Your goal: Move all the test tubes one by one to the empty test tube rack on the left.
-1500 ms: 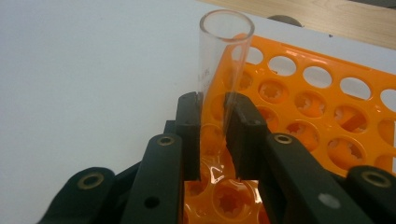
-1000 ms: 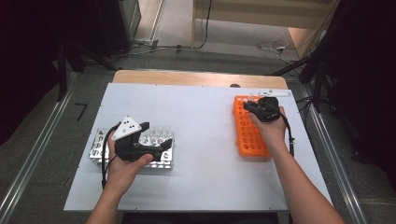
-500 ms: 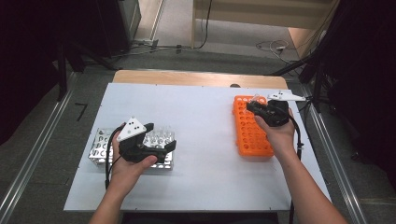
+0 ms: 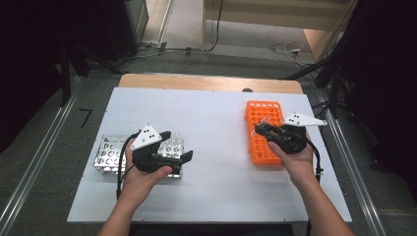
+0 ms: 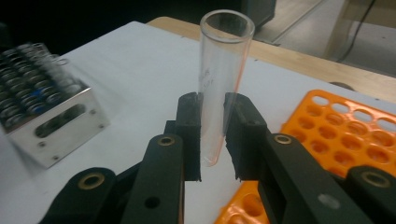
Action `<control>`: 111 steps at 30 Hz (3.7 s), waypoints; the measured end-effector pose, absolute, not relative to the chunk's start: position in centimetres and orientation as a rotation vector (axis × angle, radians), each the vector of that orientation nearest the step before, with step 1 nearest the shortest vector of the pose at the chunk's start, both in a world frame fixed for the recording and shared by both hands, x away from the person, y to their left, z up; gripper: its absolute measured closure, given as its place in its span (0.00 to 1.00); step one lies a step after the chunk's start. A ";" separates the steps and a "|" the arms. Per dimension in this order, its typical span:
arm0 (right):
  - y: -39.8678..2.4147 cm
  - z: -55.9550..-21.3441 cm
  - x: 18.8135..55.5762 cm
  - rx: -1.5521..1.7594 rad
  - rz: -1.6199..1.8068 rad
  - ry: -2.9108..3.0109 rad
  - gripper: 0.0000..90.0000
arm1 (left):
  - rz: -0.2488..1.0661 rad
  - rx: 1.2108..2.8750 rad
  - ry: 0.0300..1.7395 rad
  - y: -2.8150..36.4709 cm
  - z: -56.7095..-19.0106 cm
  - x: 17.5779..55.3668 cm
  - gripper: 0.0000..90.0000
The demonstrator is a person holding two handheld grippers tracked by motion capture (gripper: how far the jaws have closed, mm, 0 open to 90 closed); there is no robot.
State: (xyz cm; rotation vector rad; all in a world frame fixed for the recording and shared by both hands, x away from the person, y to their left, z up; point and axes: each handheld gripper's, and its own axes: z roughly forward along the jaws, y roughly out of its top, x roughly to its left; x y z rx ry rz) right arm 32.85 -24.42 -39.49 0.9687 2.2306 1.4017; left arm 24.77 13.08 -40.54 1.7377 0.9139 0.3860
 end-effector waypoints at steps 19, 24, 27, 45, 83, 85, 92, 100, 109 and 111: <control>-18.7 -41.0 27.0 0.689 1.414 2.471 0.82 | 0.293 1.783 0.766 8.8 -40.2 23.6 0.28; -17.5 -41.5 26.5 0.656 1.402 2.514 0.82 | 0.270 1.783 0.727 7.8 -40.1 23.2 0.42; -17.0 -41.6 26.3 0.639 1.405 2.527 0.82 | 0.269 1.792 0.698 7.2 -40.0 23.0 0.49; -15.2 -41.7 25.1 0.560 1.401 2.591 0.82 | 0.310 1.818 0.638 5.5 -40.2 22.4 0.81; -20.1 -41.1 26.8 0.750 1.395 2.481 0.03 | 0.454 1.718 0.736 10.3 -38.0 23.5 0.85; -20.9 -41.1 27.0 0.768 1.405 2.471 0.00 | 0.465 1.713 0.750 10.9 -37.8 23.6 0.85; -23.9 -41.1 27.5 0.845 1.443 2.424 0.00 | 0.508 1.681 0.801 13.2 -37.3 23.9 0.85; -26.8 -41.1 27.3 0.897 1.422 2.364 0.00 | 0.570 1.618 0.874 16.7 -36.6 24.1 0.85; -28.4 -41.2 27.2 0.934 1.395 2.341 0.00 | 0.643 1.583 0.947 19.4 -36.7 24.8 0.85; -28.5 -41.3 27.3 0.935 1.393 2.340 0.00 | 0.654 1.580 0.968 19.9 -36.9 25.0 0.85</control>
